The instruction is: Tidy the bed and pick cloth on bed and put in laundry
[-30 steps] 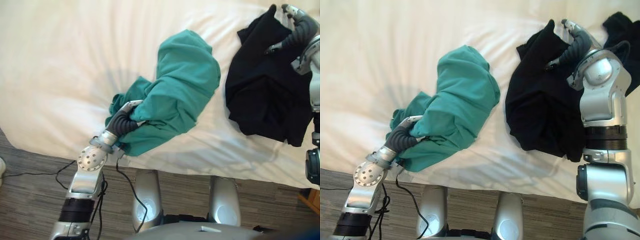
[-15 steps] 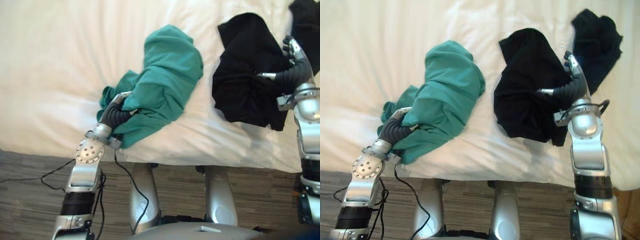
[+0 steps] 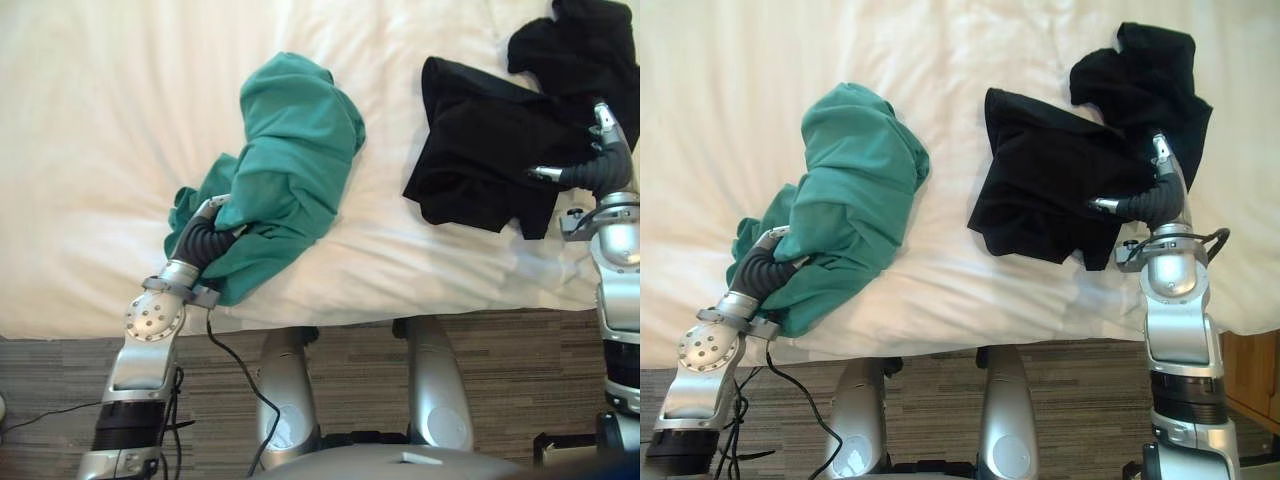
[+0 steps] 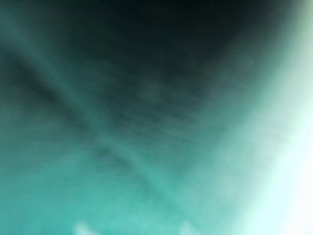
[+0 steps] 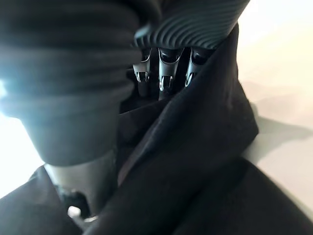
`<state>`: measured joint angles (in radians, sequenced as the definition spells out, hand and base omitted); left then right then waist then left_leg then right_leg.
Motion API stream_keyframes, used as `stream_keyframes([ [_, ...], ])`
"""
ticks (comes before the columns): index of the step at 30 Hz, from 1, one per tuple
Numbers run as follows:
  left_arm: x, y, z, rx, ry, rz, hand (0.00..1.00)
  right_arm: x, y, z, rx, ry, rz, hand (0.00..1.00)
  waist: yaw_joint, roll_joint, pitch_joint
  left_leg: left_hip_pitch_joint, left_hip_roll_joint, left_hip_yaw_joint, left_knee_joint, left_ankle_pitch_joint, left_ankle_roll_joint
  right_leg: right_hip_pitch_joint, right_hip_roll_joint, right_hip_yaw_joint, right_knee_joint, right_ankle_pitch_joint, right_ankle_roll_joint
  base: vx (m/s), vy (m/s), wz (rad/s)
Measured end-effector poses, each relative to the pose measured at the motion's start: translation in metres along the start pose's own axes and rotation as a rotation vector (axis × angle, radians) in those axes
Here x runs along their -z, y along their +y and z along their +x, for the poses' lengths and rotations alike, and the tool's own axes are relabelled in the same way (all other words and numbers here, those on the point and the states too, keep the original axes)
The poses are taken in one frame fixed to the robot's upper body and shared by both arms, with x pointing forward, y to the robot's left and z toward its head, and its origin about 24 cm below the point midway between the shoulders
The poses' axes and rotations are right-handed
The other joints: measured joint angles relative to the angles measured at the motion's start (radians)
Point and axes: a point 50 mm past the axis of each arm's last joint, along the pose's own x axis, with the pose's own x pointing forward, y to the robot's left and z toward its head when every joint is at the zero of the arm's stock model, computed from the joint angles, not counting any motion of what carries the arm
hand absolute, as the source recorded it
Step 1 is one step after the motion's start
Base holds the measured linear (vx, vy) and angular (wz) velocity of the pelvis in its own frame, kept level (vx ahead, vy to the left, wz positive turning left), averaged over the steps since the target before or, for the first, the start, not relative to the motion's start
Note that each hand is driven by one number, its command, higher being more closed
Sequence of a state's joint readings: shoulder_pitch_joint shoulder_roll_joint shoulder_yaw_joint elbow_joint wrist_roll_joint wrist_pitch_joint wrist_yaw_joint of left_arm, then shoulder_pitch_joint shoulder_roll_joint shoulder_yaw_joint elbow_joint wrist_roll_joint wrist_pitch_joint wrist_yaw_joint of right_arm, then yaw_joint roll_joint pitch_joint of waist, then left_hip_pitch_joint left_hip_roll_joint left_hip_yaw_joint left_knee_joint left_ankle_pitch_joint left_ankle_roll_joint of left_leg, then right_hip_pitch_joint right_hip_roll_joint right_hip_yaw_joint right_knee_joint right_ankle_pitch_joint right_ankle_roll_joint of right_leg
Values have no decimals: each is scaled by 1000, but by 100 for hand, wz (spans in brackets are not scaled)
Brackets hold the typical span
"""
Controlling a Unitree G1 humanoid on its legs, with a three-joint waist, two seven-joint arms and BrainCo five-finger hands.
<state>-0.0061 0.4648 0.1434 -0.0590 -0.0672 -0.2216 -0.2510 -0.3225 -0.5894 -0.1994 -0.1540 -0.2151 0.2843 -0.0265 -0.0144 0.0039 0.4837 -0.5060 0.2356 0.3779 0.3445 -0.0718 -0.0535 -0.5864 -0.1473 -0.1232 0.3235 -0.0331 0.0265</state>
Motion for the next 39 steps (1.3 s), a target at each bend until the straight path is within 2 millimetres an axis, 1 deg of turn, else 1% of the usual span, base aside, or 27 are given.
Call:
stream_keyframes([
  [3,0,0,0,7,0,4,100,-1,7,3,-36,-13,-81,0,-1,6,2,4,-11,-4,-23,13,0,-3,-6,0,-1,0,0,28,-19,7],
  [4,0,0,0,8,-1,7,100,-3,10,6,-51,-20,-122,100,-2,12,6,5,-15,-5,-30,18,1,-3,-9,-1,-2,0,0,17,-21,5],
  [5,0,0,0,8,-1,8,100,-4,12,8,-61,-22,-166,100,-2,16,8,6,-17,-5,-31,18,1,-3,-10,-1,-2,0,0,5,-14,3],
  [6,0,0,0,8,-1,8,100,-4,12,8,-61,-22,-166,100,-2,16,8,6,-17,-5,-31,18,1,-3,-10,-1,-2,0,0,0,0,0],
  [7,0,-1,0,0,0,8,100,-5,16,12,-66,-27,-249,100,-2,19,8,7,-20,-5,-36,21,3,-3,-12,-1,-3,1,1,0,0,0],
  [10,1,-3,1,-5,1,4,100,-9,21,22,-57,-25,-382,100,-2,19,8,15,-27,-6,-61,39,3,0,-14,-2,-13,11,10,-13,-18,4],
  [11,2,-4,5,-7,-2,0,100,-11,22,29,-61,-26,-440,100,2,21,6,15,-27,-8,-66,44,2,4,-13,-5,-20,17,8,0,0,0],
  [15,7,-8,24,-4,-19,-11,100,-8,22,47,-64,17,-498,100,9,38,-4,16,-27,-39,-96,70,-2,32,-7,-37,-60,38,9,-44,-22,16],
  [16,7,-11,31,9,-28,11,100,-4,21,53,-75,41,-518,100,19,42,-12,16,-26,-52,-112,82,-7,43,-2,-50,-81,50,4,-44,-20,20],
  [17,7,-14,39,10,-34,22,100,0,23,56,-99,58,-533,100,30,38,-26,16,-26,-58,-133,98,-12,45,2,-55,-96,56,3,-42,-22,17],
  [21,10,-19,52,-7,-17,54,100,15,41,59,-192,112,-465,100,44,22,-49,49,-25,-67,-200,148,-20,78,18,-72,-141,78,-9,-30,-34,6],
  [23,19,-20,55,-18,22,45,100,27,61,54,-262,141,-350,100,41,11,-59,86,-24,-67,-233,167,-25,112,27,-75,-163,84,-8,-43,-28,-2],
  [24,21,-21,55,-22,33,48,100,29,66,52,-271,151,-305,100,36,5,-64,95,-23,-66,-239,170,-25,119,29,-75,-168,87,-12,-34,-17,-7],
  [25,25,-22,54,-29,57,56,100,34,76,49,-287,171,-206,100,35,-2,-67,115,-21,-62,-247,171,-27,139,34,-73,-180,90,-16,-29,-11,-12],
  [26,29,-24,54,-32,86,54,100,41,86,43,-301,193,-88,100,33,-11,-70,142,-19,-57,-259,173,-29,161,38,-68,-190,92,-14,-17,-9,-15],
  [27,31,-25,54,-32,103,51,100,44,91,39,-306,203,-35,100,31,-17,-73,154,-18,-53,-263,175,-33,170,41,-64,-192,93,-14,-5,-11,-19],
  [28,35,-26,53,-40,138,48,100,51,102,28,-319,225,90,100,33,-27,-76,184,-15,-44,-275,177,-36,195,48,-57,-201,94,-14,8,-11,-17],
  [29,38,-27,53,-45,157,46,100,53,108,22,-322,234,156,100,32,-31,-76,197,-13,-40,-277,177,-36,206,50,-55,-204,94,-14,24,-15,-25],
  [30,43,-28,51,-55,197,42,100,58,120,9,-331,255,286,100,32,-41,-77,232,-10,-27,-287,176,-38,233,56,-45,-213,94,-14,38,-15,-28],
  [32,54,-31,42,-76,278,36,100,66,140,-21,-347,292,484,100,30,-54,-76,314,-10,2,-318,176,-44,290,64,-25,-227,93,-13,50,-6,-37],
  [33,63,-34,36,-81,333,31,100,74,150,-43,-353,329,575,100,23,-56,-77,367,-14,15,-338,174,-47,337,67,-17,-243,91,-11,68,10,-30],
  [34,68,-36,33,-85,364,24,100,80,154,-55,-354,353,618,100,20,-57,-78,393,-15,22,-344,173,-48,361,68,-12,-250,90,-9,75,24,-33],
  [35,82,-42,22,-105,444,-22,100,93,167,-86,-363,429,696,100,6,-63,-103,439,-20,39,-352,156,-55,394,66,3,-255,80,5,62,32,-27],
  [36,87,-45,16,-112,474,-40,100,98,171,-99,-371,460,710,100,1,-64,-122,452,-25,50,-360,152,-56,399,64,8,-255,78,8,65,51,-26],
  [37,91,-47,13,-114,491,-51,100,101,173,-106,-376,478,716,100,-1,-65,-132,460,-28,53,-367,152,-56,403,63,12,-256,77,10,86,69,-26],
  [38,106,-56,-4,-128,573,-112,100,118,179,-138,-399,581,734,100,-17,-67,-178,508,-45,76,-395,146,-53,431,55,28,-264,70,19,92,76,-26],
  [39,111,-59,-10,-131,603,-134,100,125,180,-148,-403,622,733,100,-24,-67,-191,530,-52,81,-409,145,-54,447,52,28,-268,67,24,94,95,-24],
])
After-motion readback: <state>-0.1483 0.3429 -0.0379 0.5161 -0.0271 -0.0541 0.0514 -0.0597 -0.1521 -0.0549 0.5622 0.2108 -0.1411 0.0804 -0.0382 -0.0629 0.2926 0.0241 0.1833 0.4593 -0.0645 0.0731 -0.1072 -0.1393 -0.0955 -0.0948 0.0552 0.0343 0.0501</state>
